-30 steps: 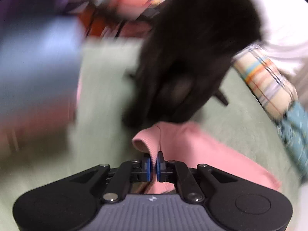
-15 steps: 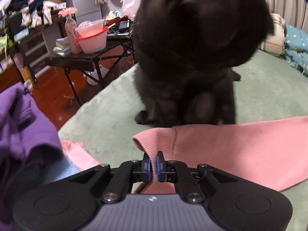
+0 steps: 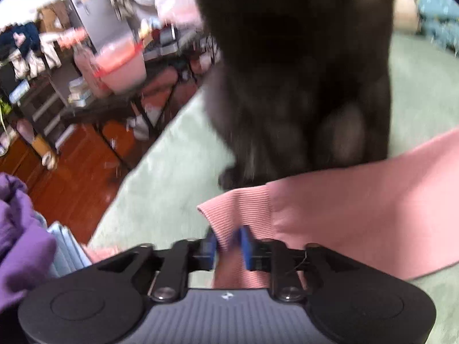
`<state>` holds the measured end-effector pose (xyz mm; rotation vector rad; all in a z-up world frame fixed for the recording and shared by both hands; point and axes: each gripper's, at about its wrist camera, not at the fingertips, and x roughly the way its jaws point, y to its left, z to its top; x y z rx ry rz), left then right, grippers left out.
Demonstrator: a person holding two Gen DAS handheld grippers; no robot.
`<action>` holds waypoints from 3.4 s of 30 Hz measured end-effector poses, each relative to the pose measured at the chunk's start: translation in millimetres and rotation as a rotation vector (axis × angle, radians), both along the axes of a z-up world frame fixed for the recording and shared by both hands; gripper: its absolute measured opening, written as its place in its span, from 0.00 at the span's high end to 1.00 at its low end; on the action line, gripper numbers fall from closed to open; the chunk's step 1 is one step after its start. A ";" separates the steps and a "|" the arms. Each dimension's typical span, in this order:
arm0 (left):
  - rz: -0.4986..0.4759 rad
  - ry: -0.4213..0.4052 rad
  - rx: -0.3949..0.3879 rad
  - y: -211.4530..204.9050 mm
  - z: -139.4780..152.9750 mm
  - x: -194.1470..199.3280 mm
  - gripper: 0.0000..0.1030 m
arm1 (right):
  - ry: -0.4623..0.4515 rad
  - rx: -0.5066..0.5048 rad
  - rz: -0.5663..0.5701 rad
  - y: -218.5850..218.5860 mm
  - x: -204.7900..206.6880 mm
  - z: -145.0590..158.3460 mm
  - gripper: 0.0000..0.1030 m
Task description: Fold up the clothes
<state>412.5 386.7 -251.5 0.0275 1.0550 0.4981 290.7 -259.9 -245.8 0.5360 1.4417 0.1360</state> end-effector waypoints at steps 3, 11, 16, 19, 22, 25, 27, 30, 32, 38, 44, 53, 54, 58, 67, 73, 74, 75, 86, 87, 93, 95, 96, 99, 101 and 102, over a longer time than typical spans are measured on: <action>0.030 -0.013 -0.006 1.3 7.6 -3.0 0.48 | 0.005 0.016 -0.015 1.9 0.5 -1.2 0.51; -0.181 -0.098 -0.049 -70.5 48.6 -19.8 0.48 | -0.158 0.030 0.089 23.5 32.2 23.4 0.51; -0.443 -0.136 0.040 -124.0 35.6 45.2 0.48 | -0.210 0.083 0.117 38.6 57.6 30.3 0.51; -0.529 -0.118 0.047 -140.8 22.1 87.0 0.48 | -0.202 0.100 0.113 40.9 55.4 27.9 0.50; -0.605 -0.054 0.067 -156.4 0.0 134.9 0.49 | -0.163 0.103 0.101 37.5 48.8 20.7 0.50; -0.667 0.034 0.048 -161.2 -16.8 155.5 0.96 | -0.137 0.105 0.080 33.0 43.7 16.6 0.50; -0.685 0.105 -0.020 -155.3 -24.8 167.2 0.99 | -0.122 0.106 0.055 27.2 40.9 13.9 0.49; -0.761 0.150 -0.044 -149.6 -25.3 175.4 1.00 | -0.112 0.110 0.026 22.2 40.1 10.4 0.49; -0.778 0.153 0.019 -150.1 -26.3 181.4 1.00 | -0.104 0.115 0.002 17.9 40.3 7.1 0.49; -0.647 0.128 0.000 -121.0 -19.9 219.3 1.00 | -0.109 0.134 -0.018 15.4 42.3 2.8 0.49; -0.898 0.068 -0.204 -167.8 -9.0 216.2 0.54 | -0.121 0.152 -0.031 12.8 47.7 -0.8 0.49; -0.955 0.173 -0.237 -207.4 -61.5 246.4 0.52 | -0.641 -0.097 0.358 31.0 246.9 37.2 0.49; -0.939 0.169 -0.261 -204.8 -62.4 249.0 0.52 | -0.670 -0.143 0.407 35.5 283.2 34.5 0.50; -0.935 0.180 -0.322 -194.5 -62.8 254.7 0.60 | -0.680 -0.292 0.643 63.7 390.9 10.4 0.50; -1.027 0.224 -0.382 -187.0 -60.1 254.1 0.93 | -0.544 -0.378 0.967 103.8 453.9 -38.3 0.65; -1.051 0.214 -0.345 -183.2 -53.7 255.1 0.99 | -0.506 -0.429 1.099 122.1 459.2 -48.7 0.92; -1.045 0.208 -0.341 -182.5 -52.5 255.6 0.99 | -0.512 -0.435 1.089 123.0 462.5 -48.6 0.93; -1.041 0.190 -0.317 -183.4 -50.6 256.4 0.99 | -0.520 -0.450 1.075 124.6 465.9 -49.0 0.93; -0.915 0.282 -0.218 -165.2 -51.4 280.1 0.77 | -0.517 -0.443 0.693 107.9 486.2 -53.2 0.64; -0.906 0.305 -0.141 -161.4 -47.4 275.6 0.78 | -0.555 -0.438 0.652 96.3 481.9 -40.4 0.64; -0.818 0.137 -0.105 -148.8 4.8 245.9 0.78 | -0.662 -0.266 0.269 -22.6 431.1 24.1 0.45; -0.779 0.046 -0.196 -160.7 18.3 239.7 0.76 | -0.627 -0.317 0.169 -88.0 403.0 28.0 0.45; -0.769 0.012 -0.238 -170.2 21.5 238.5 0.74 | -0.606 -0.387 0.243 -101.8 395.4 22.6 0.48; -0.781 -0.017 -0.293 -202.7 17.4 239.6 0.64 | -0.556 -0.517 0.443 -118.8 384.4 5.5 0.54; -0.812 -0.013 -0.329 -244.0 0.2 247.7 0.64 | -0.521 -0.521 0.501 -121.3 389.9 -10.5 0.55; -0.807 -0.012 -0.370 -268.8 -11.2 255.2 0.64 | -0.511 -0.514 0.511 -121.5 394.0 -17.1 0.56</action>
